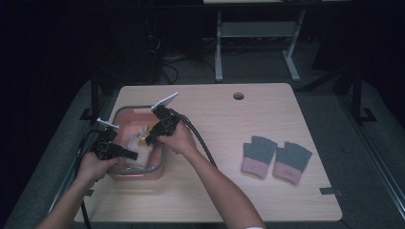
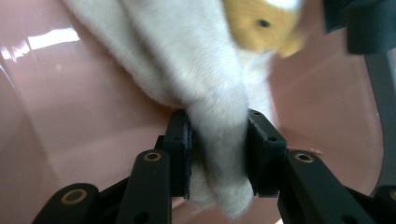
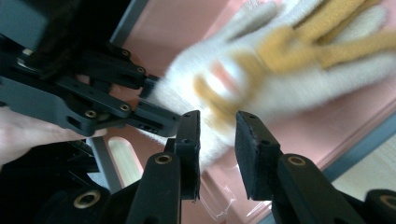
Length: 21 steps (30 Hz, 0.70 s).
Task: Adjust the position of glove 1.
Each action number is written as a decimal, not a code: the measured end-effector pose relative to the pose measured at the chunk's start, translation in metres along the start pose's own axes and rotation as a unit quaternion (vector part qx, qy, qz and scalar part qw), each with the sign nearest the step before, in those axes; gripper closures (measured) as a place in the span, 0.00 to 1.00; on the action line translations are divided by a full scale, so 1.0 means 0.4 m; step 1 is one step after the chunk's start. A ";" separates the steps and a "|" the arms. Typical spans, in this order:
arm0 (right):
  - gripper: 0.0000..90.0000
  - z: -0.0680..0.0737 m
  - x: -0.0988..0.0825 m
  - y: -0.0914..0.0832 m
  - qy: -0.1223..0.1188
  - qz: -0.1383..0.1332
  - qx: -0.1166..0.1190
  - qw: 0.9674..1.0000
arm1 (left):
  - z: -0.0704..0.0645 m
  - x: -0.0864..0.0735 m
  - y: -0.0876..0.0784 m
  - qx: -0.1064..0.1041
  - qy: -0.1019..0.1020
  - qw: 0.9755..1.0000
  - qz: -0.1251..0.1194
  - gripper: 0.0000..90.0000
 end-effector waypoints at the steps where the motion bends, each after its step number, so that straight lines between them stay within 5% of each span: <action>1: 0.79 0.002 0.000 -0.006 0.002 0.000 0.002 1.000 | -0.001 0.001 0.001 -0.001 -0.002 1.000 -0.002 0.71; 13: 0.78 0.008 -0.002 -0.044 -0.004 -0.009 0.002 1.000 | -0.005 0.035 -0.057 0.016 0.002 0.999 -0.030 0.62; 16: 0.78 0.008 -0.002 -0.054 -0.004 -0.014 0.005 1.000 | -0.012 0.045 -0.074 0.023 0.012 0.999 -0.045 0.67; 21: 0.78 0.010 -0.006 -0.069 -0.003 -0.017 0.009 1.000 | -0.022 0.039 -0.054 0.032 0.026 0.999 -0.024 0.76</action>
Point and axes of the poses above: each handheld gripper's, and its own axes: y roughly forward along the jaws, x roughly out of its top, z roughly to its left, the point moved 10 cm from there along y, roughly forward along the jaws, and after that the axes turned 2 degrees about -x, right-handed, at the moved point
